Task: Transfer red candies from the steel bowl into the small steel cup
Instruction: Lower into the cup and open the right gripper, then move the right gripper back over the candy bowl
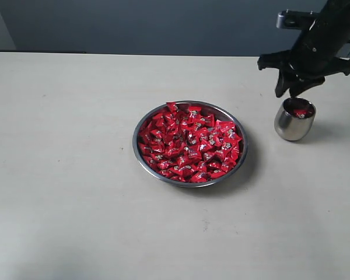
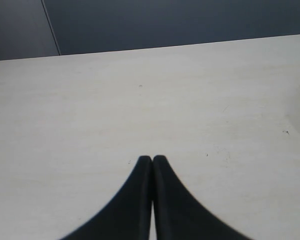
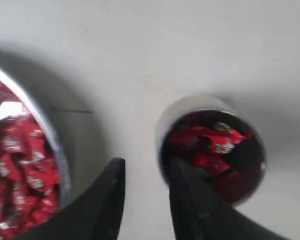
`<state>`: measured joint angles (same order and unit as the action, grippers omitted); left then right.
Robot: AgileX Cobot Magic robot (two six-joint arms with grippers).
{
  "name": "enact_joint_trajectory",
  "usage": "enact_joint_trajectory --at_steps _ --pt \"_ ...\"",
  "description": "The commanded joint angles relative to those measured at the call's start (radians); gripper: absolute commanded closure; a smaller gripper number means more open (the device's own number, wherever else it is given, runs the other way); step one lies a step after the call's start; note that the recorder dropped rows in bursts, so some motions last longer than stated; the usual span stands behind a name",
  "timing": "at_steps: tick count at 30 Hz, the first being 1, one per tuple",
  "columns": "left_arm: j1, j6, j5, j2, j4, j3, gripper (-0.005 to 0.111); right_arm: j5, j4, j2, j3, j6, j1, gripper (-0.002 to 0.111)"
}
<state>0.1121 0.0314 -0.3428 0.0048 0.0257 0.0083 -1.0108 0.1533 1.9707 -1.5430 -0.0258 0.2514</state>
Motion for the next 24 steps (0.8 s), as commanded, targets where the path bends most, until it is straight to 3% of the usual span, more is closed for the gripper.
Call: enact_joint_trajectory --at_steps 1,14,24 --pt "-0.004 -0.002 0.009 -0.005 0.001 -0.008 0.106 0.013 0.247 -0.037 0.002 -0.161 0.040 0.077" --pt "-0.004 -0.002 0.009 -0.005 0.001 -0.008 0.106 -0.013 0.250 0.024 0.002 -0.421 0.358 0.077" --pt "-0.004 -0.002 0.009 -0.005 0.001 -0.008 0.106 -0.087 0.178 0.024 0.002 -0.635 0.388 0.077"
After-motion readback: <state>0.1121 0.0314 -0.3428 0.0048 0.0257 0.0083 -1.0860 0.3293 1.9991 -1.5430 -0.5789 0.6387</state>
